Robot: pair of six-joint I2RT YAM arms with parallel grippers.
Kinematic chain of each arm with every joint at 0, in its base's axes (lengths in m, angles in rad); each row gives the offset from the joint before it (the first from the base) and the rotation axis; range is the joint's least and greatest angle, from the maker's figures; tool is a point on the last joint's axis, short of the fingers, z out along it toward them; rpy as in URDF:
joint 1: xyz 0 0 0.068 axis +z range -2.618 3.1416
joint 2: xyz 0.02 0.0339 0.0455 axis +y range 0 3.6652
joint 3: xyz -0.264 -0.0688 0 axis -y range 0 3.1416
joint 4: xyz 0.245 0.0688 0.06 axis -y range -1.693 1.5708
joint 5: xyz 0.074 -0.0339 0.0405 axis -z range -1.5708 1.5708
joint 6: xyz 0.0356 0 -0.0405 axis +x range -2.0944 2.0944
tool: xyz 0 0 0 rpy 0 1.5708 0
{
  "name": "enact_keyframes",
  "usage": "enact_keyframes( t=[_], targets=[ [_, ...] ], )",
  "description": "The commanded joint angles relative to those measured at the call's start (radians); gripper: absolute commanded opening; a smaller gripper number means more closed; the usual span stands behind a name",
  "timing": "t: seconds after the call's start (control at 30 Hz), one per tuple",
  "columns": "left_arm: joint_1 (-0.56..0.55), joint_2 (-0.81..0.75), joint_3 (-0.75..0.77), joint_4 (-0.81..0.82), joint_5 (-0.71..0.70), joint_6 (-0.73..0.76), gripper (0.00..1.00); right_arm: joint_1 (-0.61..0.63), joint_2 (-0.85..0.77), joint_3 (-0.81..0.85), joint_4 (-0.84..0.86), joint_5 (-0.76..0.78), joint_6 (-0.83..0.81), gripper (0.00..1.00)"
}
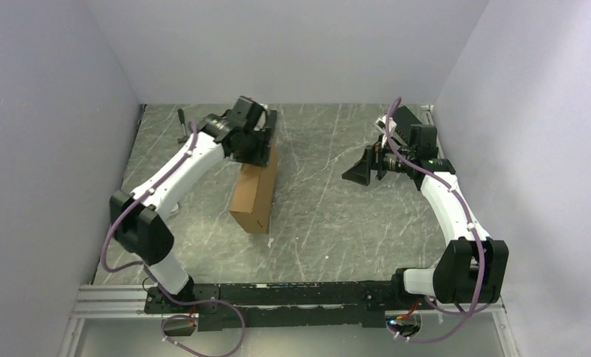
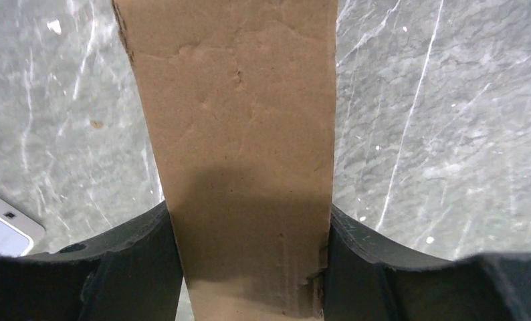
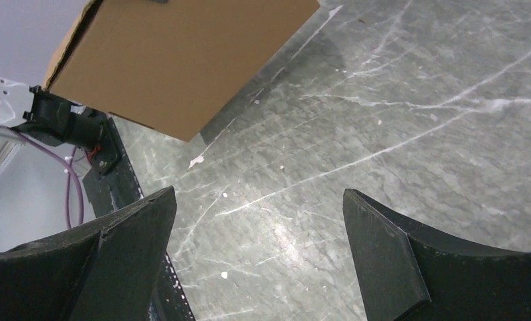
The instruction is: Fold the paper box
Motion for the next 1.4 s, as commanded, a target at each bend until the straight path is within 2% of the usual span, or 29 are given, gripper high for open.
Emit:
enact_keyframes(
  t=[0.0,0.23,0.37,0.5,0.63,0.7,0.87,1.07,1.2,1.37],
  targets=[
    [-0.131,0.106,0.193,-0.084,-0.263,0.074,0.19,-0.037,-0.008,-0.001,0.042,-0.006,-0.014,0.99],
    [-0.299,0.386,0.419,-0.190,-0.509,0.104,0.08,-0.094,-0.026,-0.005,0.044,-0.038,-0.008,0.99],
    [-0.359,0.491,0.494,-0.226,-0.585,0.101,0.08,-0.132,-0.031,-0.006,0.037,-0.052,-0.015,0.99],
    [-0.393,0.526,0.483,-0.199,-0.585,0.084,0.29,-0.159,-0.034,-0.008,0.034,-0.066,-0.019,0.99],
    [-0.401,0.524,0.445,-0.150,-0.483,0.051,0.49,-0.174,-0.030,-0.007,0.028,-0.071,-0.025,0.99],
    [-0.402,0.514,0.428,-0.121,-0.422,0.035,0.56,-0.180,-0.030,-0.008,0.027,-0.071,-0.026,0.99],
    [-0.402,0.492,0.404,-0.076,-0.327,0.003,0.69,-0.192,-0.025,-0.006,0.023,-0.076,-0.029,0.99],
    [-0.406,0.480,0.403,-0.058,-0.284,-0.014,0.89,-0.201,-0.021,-0.008,0.025,-0.080,-0.027,0.99],
    [-0.410,0.451,0.391,-0.035,-0.233,-0.008,0.92,-0.204,-0.017,-0.007,0.021,-0.079,-0.032,0.99],
    [-0.410,0.359,0.319,0.073,-0.062,0.005,0.99,-0.207,-0.010,-0.002,0.010,-0.075,-0.042,0.99]
  ],
)
